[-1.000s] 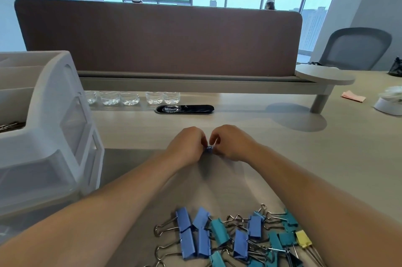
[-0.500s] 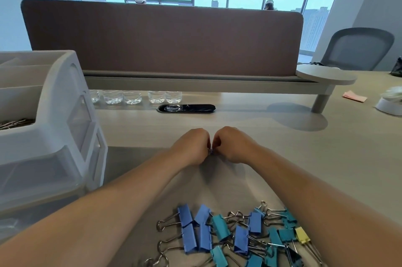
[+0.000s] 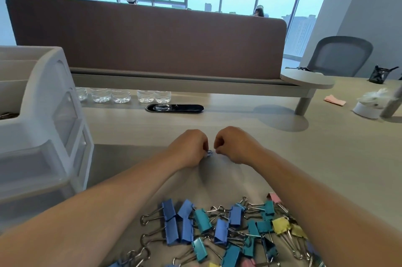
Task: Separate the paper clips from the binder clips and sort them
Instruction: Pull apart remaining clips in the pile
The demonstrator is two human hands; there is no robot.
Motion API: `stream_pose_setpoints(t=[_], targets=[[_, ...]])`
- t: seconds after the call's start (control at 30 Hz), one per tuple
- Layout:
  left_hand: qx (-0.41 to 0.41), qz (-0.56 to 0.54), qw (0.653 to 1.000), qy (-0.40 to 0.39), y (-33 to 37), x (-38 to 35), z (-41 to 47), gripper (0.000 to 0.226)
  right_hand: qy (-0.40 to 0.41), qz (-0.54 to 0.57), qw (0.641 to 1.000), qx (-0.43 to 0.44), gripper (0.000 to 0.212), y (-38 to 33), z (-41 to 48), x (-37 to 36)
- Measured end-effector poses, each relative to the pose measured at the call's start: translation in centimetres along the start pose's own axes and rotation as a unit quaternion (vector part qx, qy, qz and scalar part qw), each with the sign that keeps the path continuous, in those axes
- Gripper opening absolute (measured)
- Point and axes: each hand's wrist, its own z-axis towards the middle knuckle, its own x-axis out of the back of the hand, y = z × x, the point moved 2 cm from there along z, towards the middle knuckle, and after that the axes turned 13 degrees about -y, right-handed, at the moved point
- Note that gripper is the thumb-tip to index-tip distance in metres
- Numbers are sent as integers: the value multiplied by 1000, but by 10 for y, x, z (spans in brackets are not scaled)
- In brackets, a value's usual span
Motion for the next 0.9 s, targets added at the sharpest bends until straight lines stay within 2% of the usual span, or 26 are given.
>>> stream_pose_setpoints(t=[0.1, 0.17, 0.27, 0.37, 0.57, 0.67, 0.8, 0.9], targets=[[2, 0, 1000, -2, 4, -1, -1, 15, 31, -8, 997, -67, 6, 22, -1, 8], [5, 3, 1000, -5, 7, -3, -2, 16, 18, -14, 995, -95, 6, 32, -3, 9], [12, 10, 1000, -3, 9, -5, -3, 16, -10, -9, 994, -104, 15, 33, -2, 5], [13, 16, 1000, 8, 10, -5, -6, 16, -3, -1, 994, -108, 15, 29, 2, 0], [6, 14, 1000, 14, 9, -5, -17, 18, -41, -25, 994, -100, 18, 19, 6, -4], [7, 2, 1000, 18, 10, -4, -31, 18, -78, -58, 991, -89, 38, 5, -9, -9], [8, -26, 999, 18, 15, -1, -49, 17, -75, -48, 994, -61, 26, -9, -37, -7], [16, -35, 999, 39, 17, 15, -75, 15, -62, 5, 998, -16, 28, -31, -65, 4]])
